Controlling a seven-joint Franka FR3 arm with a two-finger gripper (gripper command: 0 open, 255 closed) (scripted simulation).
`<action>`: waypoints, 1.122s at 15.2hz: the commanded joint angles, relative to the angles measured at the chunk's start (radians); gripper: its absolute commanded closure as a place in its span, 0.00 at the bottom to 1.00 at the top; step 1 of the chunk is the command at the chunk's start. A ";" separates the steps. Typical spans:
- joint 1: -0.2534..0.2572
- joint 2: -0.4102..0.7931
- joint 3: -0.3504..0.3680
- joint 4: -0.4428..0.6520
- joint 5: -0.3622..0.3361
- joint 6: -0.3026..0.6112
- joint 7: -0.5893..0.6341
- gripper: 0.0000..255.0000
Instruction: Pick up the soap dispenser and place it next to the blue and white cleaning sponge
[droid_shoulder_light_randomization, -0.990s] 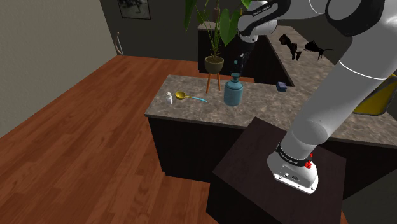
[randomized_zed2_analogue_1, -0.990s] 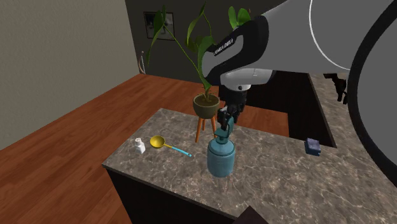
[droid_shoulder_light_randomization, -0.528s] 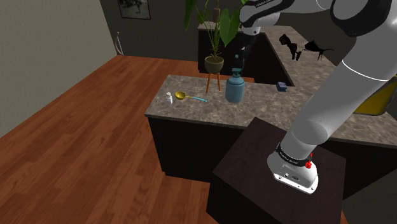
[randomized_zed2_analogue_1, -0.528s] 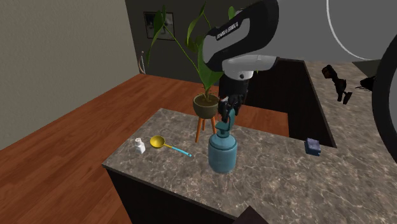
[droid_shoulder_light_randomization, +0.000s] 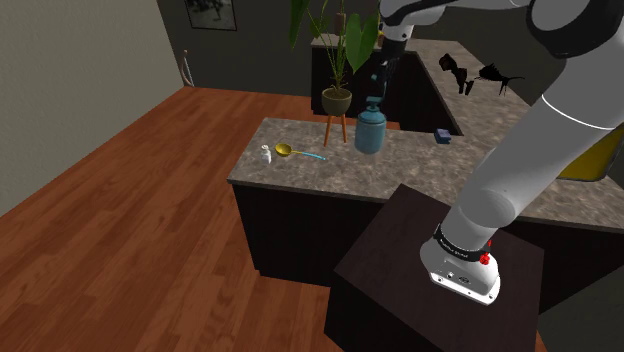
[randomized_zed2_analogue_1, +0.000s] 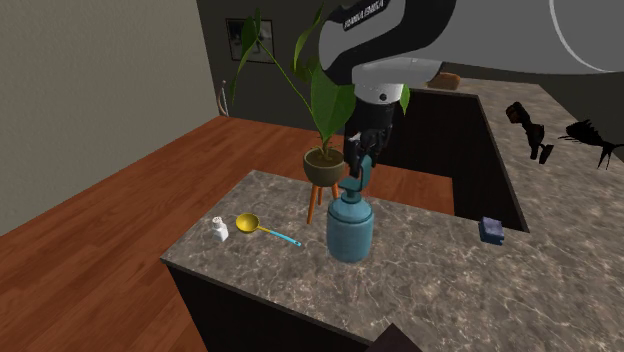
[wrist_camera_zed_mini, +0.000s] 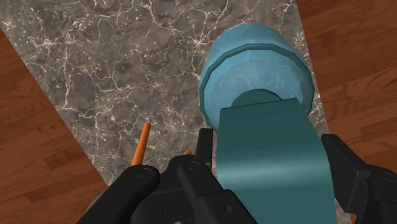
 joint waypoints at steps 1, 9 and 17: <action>0.000 -0.005 0.001 0.022 -0.002 -0.026 0.001 1.00; 0.003 -0.009 0.006 0.126 -0.002 -0.133 0.005 1.00; 0.006 0.003 0.008 0.245 0.005 -0.242 0.003 1.00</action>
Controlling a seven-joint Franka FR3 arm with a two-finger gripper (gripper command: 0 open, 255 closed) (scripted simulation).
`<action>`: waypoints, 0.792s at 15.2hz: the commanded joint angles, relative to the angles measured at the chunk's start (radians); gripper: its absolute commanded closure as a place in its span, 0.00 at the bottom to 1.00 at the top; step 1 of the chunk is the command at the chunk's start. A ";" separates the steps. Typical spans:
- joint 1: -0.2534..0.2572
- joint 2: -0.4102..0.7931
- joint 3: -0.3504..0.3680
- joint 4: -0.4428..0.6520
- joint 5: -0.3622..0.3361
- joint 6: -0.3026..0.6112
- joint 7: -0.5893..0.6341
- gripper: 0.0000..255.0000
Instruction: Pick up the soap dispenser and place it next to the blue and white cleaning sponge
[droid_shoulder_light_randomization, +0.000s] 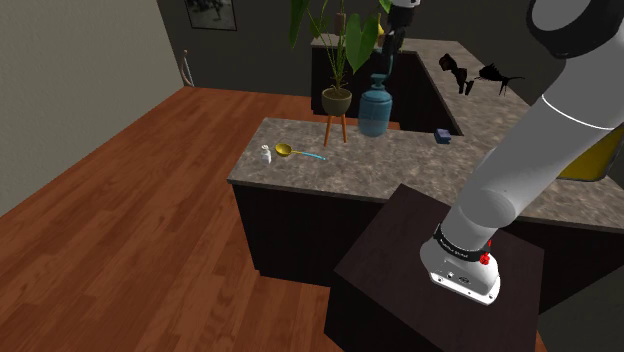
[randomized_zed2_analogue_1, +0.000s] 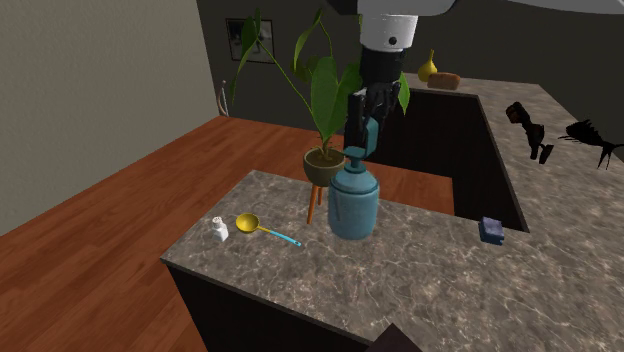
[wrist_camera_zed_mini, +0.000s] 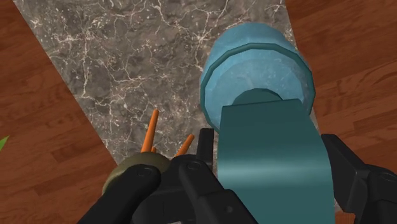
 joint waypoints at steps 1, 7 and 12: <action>0.001 0.006 0.001 0.035 0.003 -0.029 0.000 1.00; 0.002 0.028 -0.002 0.139 0.014 -0.113 -0.006 1.00; 0.002 0.056 -0.008 0.235 0.027 -0.185 -0.014 1.00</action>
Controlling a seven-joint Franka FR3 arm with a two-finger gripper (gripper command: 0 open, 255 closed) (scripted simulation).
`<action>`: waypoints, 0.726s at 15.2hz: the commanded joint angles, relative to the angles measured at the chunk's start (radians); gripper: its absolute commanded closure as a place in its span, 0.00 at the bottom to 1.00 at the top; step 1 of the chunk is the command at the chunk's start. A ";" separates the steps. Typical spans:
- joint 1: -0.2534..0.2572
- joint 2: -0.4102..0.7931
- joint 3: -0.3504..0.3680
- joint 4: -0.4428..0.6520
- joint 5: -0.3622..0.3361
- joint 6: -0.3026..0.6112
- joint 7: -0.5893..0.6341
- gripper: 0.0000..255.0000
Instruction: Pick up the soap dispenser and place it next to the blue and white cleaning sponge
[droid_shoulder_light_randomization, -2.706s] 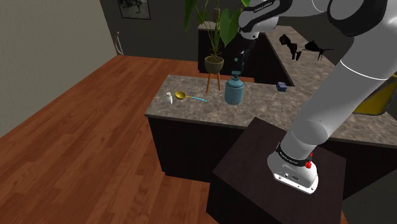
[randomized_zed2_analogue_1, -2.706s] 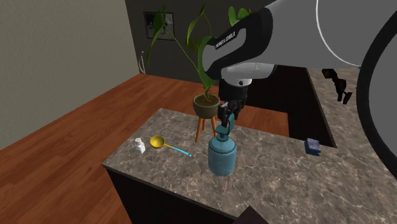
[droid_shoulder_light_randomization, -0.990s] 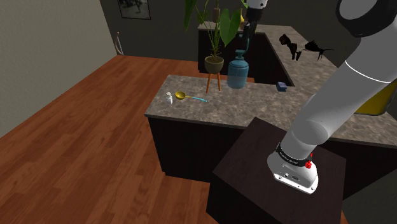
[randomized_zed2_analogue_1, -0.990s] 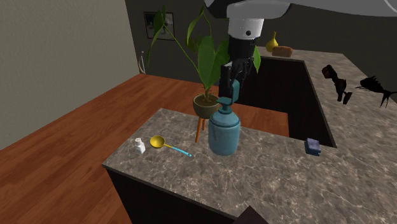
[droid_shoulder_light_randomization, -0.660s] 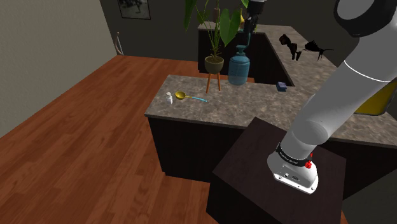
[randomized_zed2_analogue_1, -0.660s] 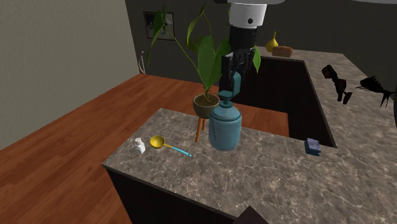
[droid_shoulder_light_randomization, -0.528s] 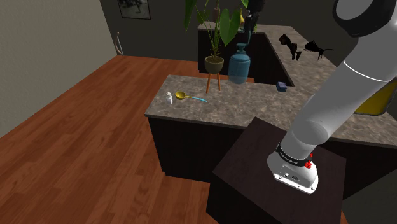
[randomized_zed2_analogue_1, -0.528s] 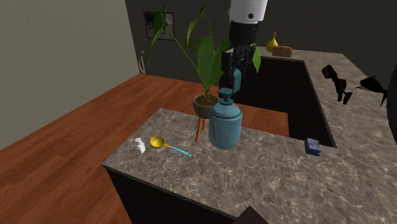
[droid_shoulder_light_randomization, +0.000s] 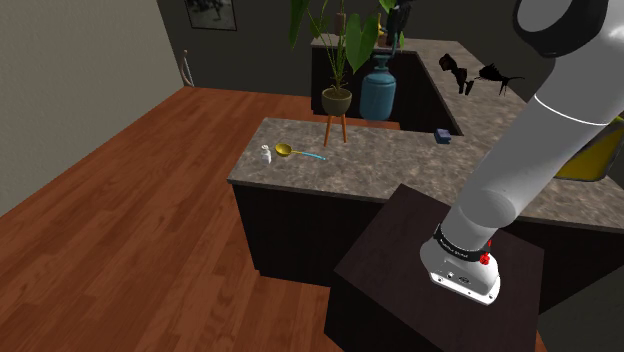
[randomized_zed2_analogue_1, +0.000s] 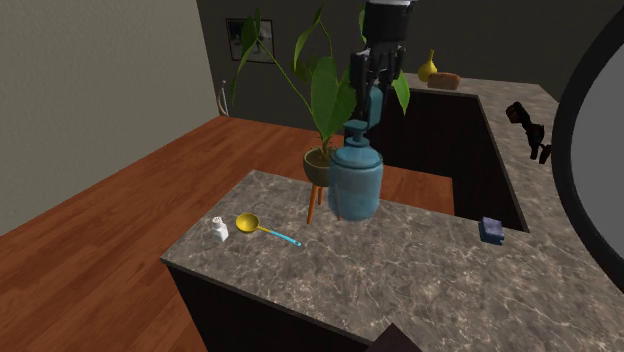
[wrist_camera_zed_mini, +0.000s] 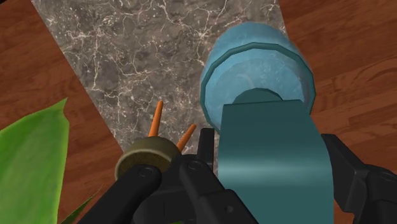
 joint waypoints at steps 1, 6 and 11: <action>-0.001 0.009 -0.002 0.035 0.005 -0.026 -0.003 1.00; -0.005 0.048 -0.012 0.145 0.024 -0.103 -0.015 1.00; -0.015 0.099 -0.026 0.272 0.051 -0.187 -0.032 1.00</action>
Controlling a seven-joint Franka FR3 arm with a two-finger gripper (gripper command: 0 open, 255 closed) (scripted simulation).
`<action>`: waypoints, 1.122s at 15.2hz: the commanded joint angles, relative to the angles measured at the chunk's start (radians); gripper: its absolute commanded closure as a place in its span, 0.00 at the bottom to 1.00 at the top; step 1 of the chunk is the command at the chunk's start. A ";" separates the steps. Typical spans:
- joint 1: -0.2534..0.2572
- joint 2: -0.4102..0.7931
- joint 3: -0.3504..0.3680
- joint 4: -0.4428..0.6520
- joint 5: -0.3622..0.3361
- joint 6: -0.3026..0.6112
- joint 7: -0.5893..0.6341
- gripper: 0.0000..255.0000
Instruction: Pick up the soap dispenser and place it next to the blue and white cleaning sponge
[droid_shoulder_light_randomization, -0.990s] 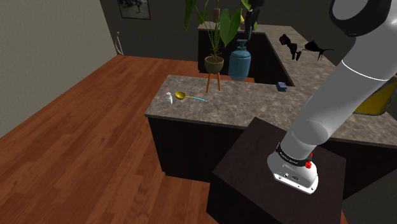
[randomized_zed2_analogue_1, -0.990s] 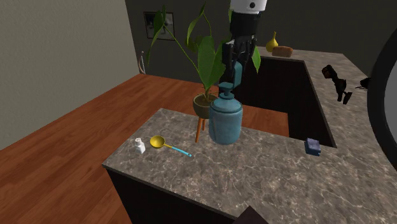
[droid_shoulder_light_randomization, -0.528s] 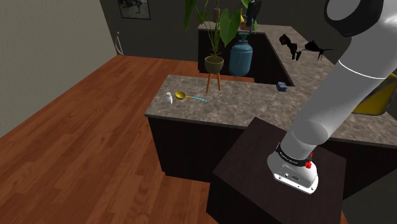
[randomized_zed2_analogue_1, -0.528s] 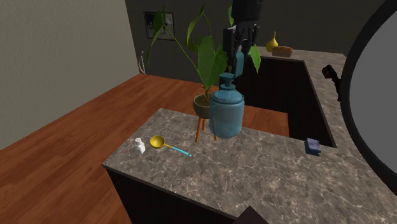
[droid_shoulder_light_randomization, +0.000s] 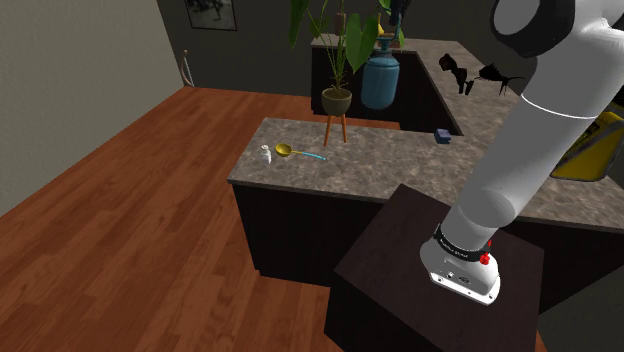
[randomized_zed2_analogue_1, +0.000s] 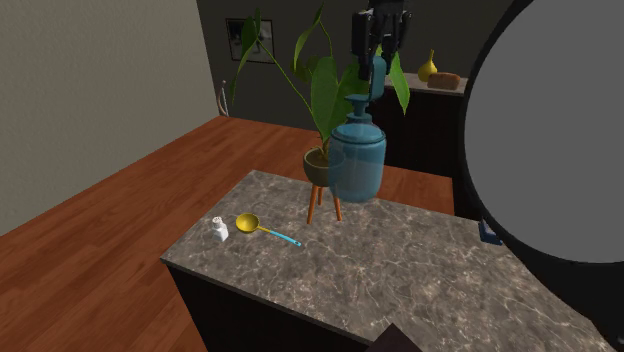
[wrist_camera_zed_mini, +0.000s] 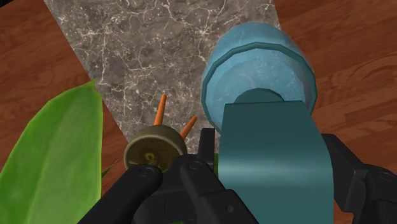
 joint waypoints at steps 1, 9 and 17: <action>-0.006 0.019 -0.007 0.052 0.011 -0.035 -0.010 1.00; -0.057 -0.049 -0.059 -0.090 -0.026 0.045 -0.122 1.00; -0.133 -0.074 -0.153 -0.227 -0.044 0.159 -0.294 1.00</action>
